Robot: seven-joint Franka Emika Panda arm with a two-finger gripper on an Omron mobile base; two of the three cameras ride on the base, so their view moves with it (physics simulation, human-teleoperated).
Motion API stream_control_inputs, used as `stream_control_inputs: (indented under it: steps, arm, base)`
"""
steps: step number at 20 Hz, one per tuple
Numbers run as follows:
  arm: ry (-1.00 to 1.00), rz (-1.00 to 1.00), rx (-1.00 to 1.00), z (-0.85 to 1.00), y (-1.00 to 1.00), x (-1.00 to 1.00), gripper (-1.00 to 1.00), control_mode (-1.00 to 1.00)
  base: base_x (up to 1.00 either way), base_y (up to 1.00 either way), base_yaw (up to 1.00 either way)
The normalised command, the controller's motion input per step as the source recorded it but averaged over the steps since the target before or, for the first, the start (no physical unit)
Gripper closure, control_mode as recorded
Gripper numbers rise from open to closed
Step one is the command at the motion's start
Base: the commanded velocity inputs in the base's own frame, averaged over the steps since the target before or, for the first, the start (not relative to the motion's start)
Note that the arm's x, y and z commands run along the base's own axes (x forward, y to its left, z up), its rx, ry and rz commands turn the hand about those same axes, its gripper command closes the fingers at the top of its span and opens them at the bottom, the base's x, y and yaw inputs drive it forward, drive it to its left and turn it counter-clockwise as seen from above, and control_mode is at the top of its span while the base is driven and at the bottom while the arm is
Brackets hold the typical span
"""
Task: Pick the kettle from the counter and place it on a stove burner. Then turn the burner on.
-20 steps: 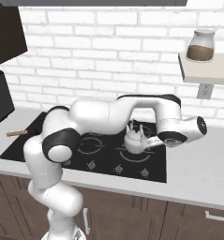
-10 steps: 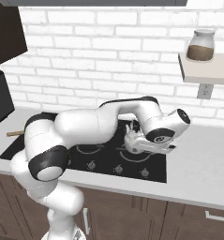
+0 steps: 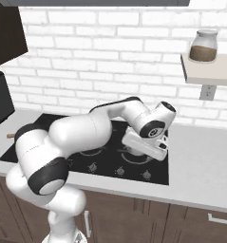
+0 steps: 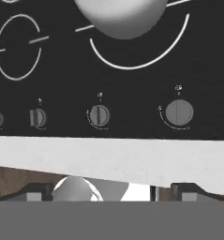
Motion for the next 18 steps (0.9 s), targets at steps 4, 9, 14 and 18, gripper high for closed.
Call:
stream_control_inputs:
  steps: [4,9,14,18]
  arm:
    - [0.01,-0.09,-0.06,-0.01,-0.12,0.00,-1.00,-1.00]
    - [-0.01,0.00,-0.22,-0.25,-0.17,-0.04,-1.00,-1.00]
    - [0.00,0.00,-0.29,-0.37,-0.04,-0.24,-1.00,-1.00]
    - [0.02,0.04,-0.13,-0.10,0.00,-0.20,-1.00,-1.00]
  base:
    - [0.00,0.00,0.00]
    - [0.00,0.00,0.00]
    - [0.00,0.00,0.00]
    - [0.00,0.00,0.00]
